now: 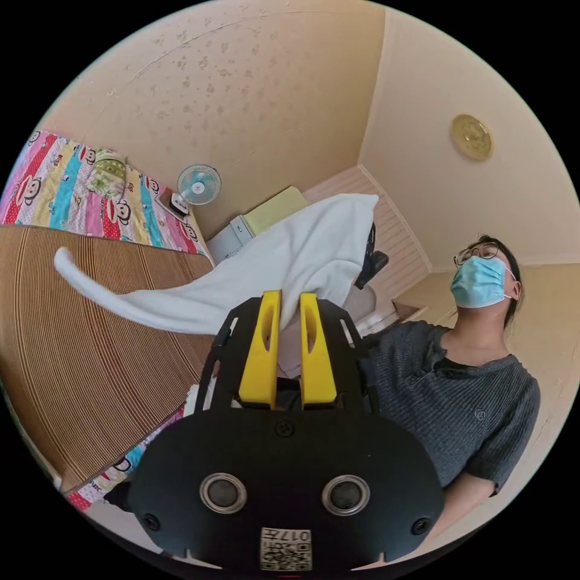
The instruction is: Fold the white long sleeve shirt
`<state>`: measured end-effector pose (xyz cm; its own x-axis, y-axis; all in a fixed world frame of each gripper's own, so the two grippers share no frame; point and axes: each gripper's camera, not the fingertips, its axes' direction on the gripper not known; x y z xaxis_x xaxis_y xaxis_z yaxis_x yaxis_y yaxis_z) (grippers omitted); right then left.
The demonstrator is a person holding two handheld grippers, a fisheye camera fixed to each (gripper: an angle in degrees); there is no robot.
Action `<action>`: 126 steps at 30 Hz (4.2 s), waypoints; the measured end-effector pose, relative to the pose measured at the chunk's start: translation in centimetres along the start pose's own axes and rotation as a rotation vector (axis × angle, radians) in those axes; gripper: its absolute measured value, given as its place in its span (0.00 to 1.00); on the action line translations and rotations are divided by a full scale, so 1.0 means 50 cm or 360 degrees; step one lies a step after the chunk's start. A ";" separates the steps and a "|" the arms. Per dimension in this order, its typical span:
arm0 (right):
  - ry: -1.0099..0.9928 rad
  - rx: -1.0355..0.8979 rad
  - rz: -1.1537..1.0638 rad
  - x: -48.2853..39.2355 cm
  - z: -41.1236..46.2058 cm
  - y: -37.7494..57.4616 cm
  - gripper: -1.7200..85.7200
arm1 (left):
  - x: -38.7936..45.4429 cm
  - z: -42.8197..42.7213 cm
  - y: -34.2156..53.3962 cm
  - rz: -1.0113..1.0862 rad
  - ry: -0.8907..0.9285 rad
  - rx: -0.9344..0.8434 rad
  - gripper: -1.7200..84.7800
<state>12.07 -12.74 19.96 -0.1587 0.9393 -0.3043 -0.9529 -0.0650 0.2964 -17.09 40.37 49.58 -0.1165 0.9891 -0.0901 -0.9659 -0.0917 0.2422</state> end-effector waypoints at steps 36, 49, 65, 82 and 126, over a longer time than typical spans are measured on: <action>-0.0390 -0.0511 0.0069 -0.258 0.282 0.045 0.05 | -0.200 0.242 0.024 0.0554 -0.1511 0.0293 0.03; -0.0947 -0.0380 -0.0049 -0.165 0.157 0.082 0.07 | -0.086 -0.023 -0.001 0.0781 -0.0942 0.0947 0.02; -0.0913 -0.1003 -0.0122 -0.403 0.217 0.206 0.18 | 0.138 -0.053 0.020 0.1031 -0.1040 0.1216 0.02; -0.0864 -0.0593 0.0273 -0.187 0.151 -0.132 0.06 | 0.243 -0.336 -0.005 0.0823 -0.1139 0.1108 0.02; 0.0138 -0.2713 0.0401 0.297 0.561 -0.032 0.04 | -0.681 0.007 -0.686 -0.0980 -0.1806 -0.0664 0.11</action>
<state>18.48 10.74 40.36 -0.2933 0.8348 -0.4659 -0.0744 -0.5058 -0.8594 20.07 9.86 44.66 0.4139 0.4124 0.8115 -0.8127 0.5690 0.1254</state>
